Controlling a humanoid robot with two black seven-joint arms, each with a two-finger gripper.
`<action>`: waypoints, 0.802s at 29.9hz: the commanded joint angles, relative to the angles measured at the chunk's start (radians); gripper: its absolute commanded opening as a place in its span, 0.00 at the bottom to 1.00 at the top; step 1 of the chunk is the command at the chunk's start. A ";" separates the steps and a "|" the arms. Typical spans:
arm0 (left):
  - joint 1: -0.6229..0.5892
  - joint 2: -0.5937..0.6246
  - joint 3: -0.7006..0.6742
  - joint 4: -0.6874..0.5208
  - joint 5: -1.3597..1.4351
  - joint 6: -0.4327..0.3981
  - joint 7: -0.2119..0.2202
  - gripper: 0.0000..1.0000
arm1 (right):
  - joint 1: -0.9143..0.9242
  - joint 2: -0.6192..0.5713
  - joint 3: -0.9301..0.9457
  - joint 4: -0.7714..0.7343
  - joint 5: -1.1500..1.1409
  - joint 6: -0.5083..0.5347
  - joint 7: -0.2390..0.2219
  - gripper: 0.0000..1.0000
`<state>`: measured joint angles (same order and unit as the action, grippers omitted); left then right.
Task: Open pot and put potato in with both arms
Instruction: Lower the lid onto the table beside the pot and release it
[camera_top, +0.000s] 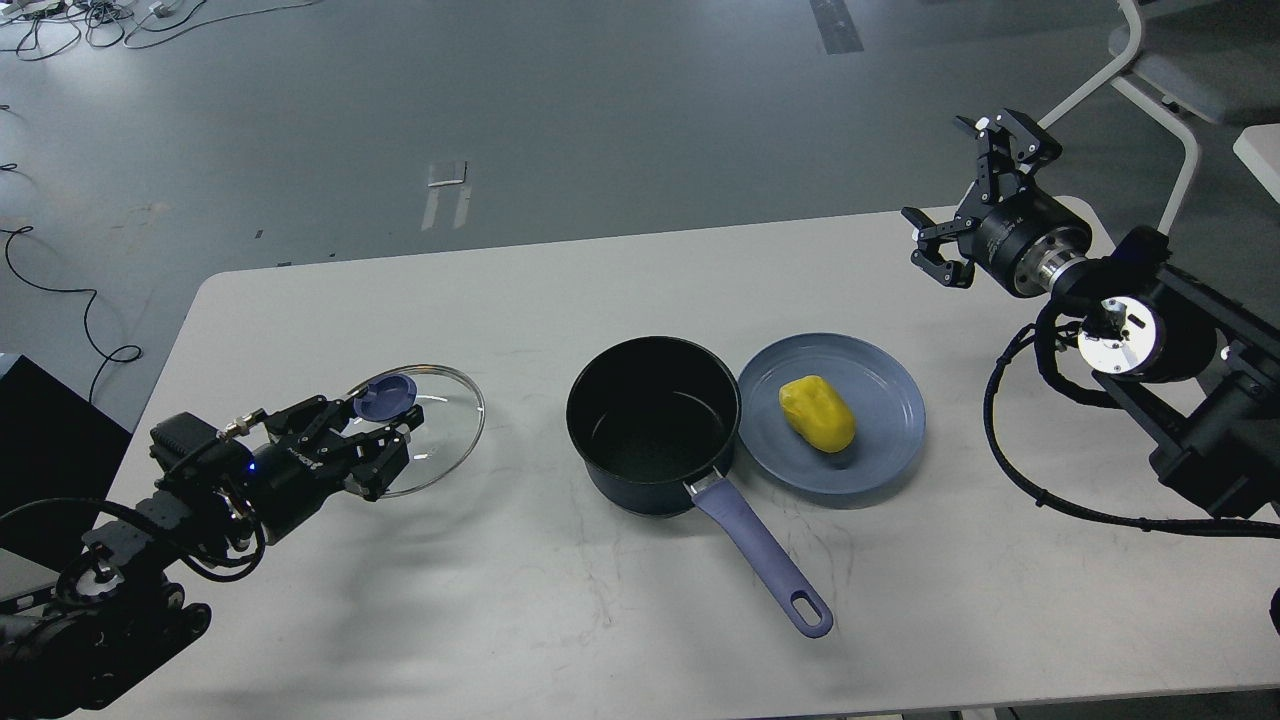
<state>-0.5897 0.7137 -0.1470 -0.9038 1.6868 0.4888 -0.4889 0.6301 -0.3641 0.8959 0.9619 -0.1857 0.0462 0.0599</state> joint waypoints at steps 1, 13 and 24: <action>0.001 -0.051 -0.002 0.071 -0.006 0.000 0.000 0.56 | 0.000 -0.003 -0.005 0.000 0.000 0.001 0.000 1.00; 0.005 -0.149 0.000 0.180 -0.090 0.000 0.000 0.89 | -0.003 -0.009 -0.003 0.001 0.002 0.000 0.000 1.00; 0.028 -0.149 0.001 0.180 -0.104 0.000 0.000 0.97 | -0.004 -0.004 -0.005 0.001 0.002 0.000 0.000 1.00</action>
<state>-0.5634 0.5653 -0.1457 -0.7239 1.5876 0.4888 -0.4886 0.6259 -0.3685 0.8914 0.9635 -0.1841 0.0466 0.0599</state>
